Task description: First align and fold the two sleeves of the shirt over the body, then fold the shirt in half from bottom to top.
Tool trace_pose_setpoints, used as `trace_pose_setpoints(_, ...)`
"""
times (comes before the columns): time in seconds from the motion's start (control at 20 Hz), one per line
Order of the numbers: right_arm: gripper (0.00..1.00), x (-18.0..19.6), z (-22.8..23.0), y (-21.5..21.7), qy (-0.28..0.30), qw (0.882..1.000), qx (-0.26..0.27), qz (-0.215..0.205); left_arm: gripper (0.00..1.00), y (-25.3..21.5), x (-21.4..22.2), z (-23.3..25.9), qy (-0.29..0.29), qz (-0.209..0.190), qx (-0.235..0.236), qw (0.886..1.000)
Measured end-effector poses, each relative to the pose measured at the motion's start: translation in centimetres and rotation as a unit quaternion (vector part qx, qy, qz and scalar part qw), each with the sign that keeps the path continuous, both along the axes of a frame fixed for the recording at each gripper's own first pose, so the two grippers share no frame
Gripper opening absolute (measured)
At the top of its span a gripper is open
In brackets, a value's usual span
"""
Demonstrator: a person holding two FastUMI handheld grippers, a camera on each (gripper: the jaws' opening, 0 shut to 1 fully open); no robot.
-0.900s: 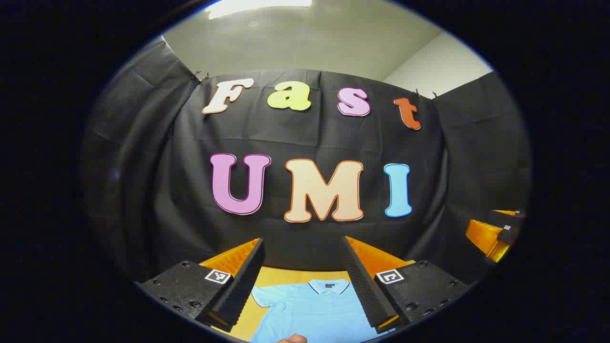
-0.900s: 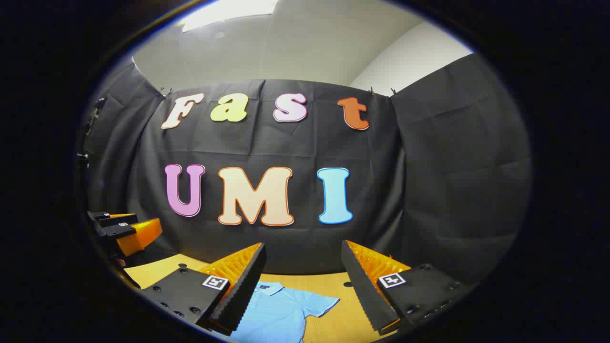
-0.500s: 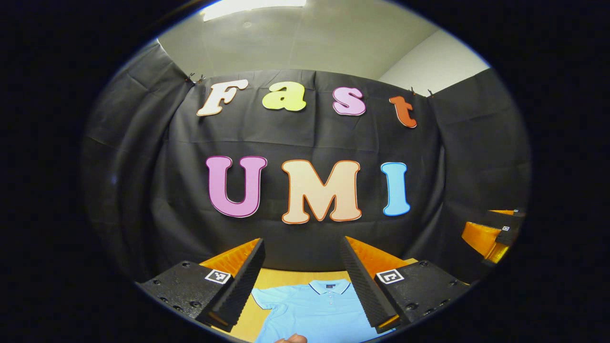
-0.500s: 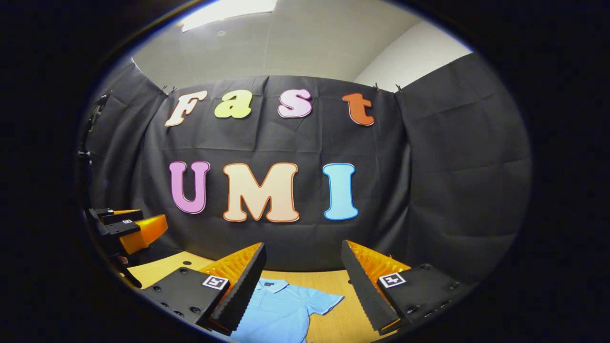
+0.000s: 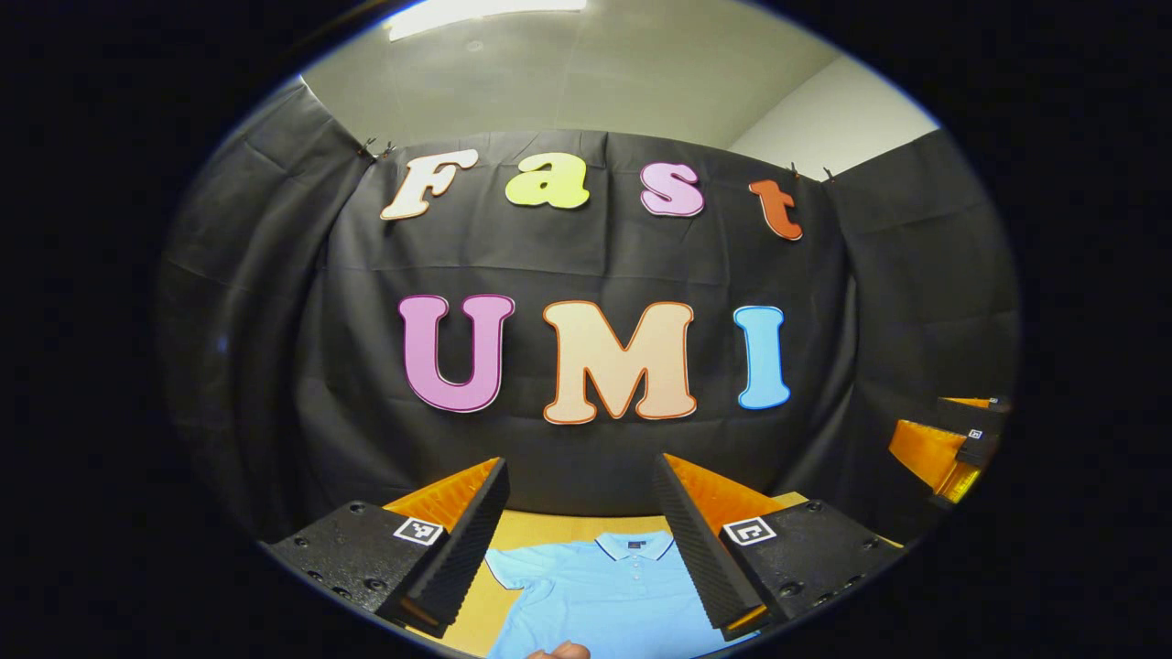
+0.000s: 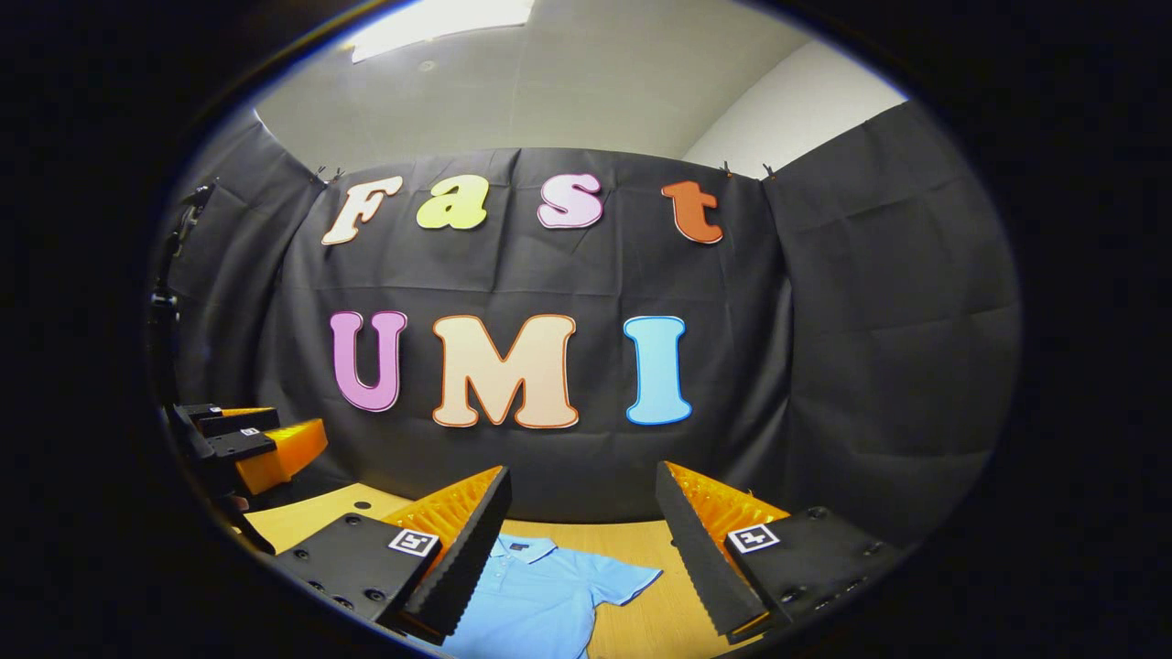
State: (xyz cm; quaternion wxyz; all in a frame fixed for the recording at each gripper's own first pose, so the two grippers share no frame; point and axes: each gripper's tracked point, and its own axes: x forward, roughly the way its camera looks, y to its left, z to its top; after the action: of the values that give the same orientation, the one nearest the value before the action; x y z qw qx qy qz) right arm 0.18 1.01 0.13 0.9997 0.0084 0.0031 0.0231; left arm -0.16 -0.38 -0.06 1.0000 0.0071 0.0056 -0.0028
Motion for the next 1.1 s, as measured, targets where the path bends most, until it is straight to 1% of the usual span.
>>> trace_pose_setpoints(0.2,0.98,1.1,-0.3,0.1,-0.004,1.000,0.001,0.011,0.94,0.2,-0.6,-0.3,0.003,0.005,-0.008,1.000)
trace_pose_setpoints(0.3,0.98,2.4,-1.0,-0.5,-0.004,1.000,-0.002,0.004,0.94,0.2,-0.1,0.0,-0.002,0.000,-0.013,1.000)
trace_pose_setpoints(0.35,1.00,3.3,-1.5,-1.0,-0.002,1.000,-0.003,-0.005,0.94,0.1,0.2,0.2,-0.006,-0.006,-0.013,1.000)
trace_pose_setpoints(0.4,1.00,4.3,-2.3,-1.6,0.005,1.000,-0.003,-0.015,0.96,0.3,0.7,0.0,-0.004,-0.009,-0.011,1.000)
trace_pose_setpoints(0.45,0.98,5.3,-3.3,-1.9,0.013,1.000,-0.003,-0.021,0.94,0.6,1.0,0.0,-0.004,-0.010,-0.010,1.000)
trace_pose_setpoints(0.5,0.98,6.3,-4.4,-2.1,0.026,0.999,-0.005,-0.026,0.95,0.8,1.4,0.2,-0.008,-0.011,-0.010,1.000)
trace_pose_setpoints(0.55,0.98,7.6,-5.8,-2.6,0.039,0.999,-0.009,-0.033,0.93,1.1,1.8,0.4,-0.011,-0.014,-0.011,1.000)
trace_pose_setpoints(0.65,0.98,9.7,-8.6,-3.5,0.067,0.997,-0.015,-0.046,0.94,1.8,2.7,-0.2,-0.005,-0.015,-0.009,1.000)
trace_pose_setpoints(0.85,0.99,13.2,-13.8,-4.7,0.118,0.991,-0.025,-0.059,0.94,4.0,4.1,-1.9,0.017,0.000,-0.009,1.000)
trace_pose_setpoints(0.9,0.99,14.0,-14.8,-4.9,0.127,0.990,-0.029,-0.061,0.92,4.5,4.3,-2.3,0.022,0.004,-0.010,1.000)
trace_pose_setpoints(0.95,0.99,14.7,-15.9,-5.1,0.134,0.989,-0.028,-0.062,0.95,4.9,4.6,-2.6,0.027,0.007,-0.009,1.000)
trace_pose_setpoints(1.1,1.00,16.8,-19.4,-5.7,0.163,0.984,-0.026,-0.070,0.95,6.3,5.2,-3.3,0.036,0.020,-0.003,0.999)
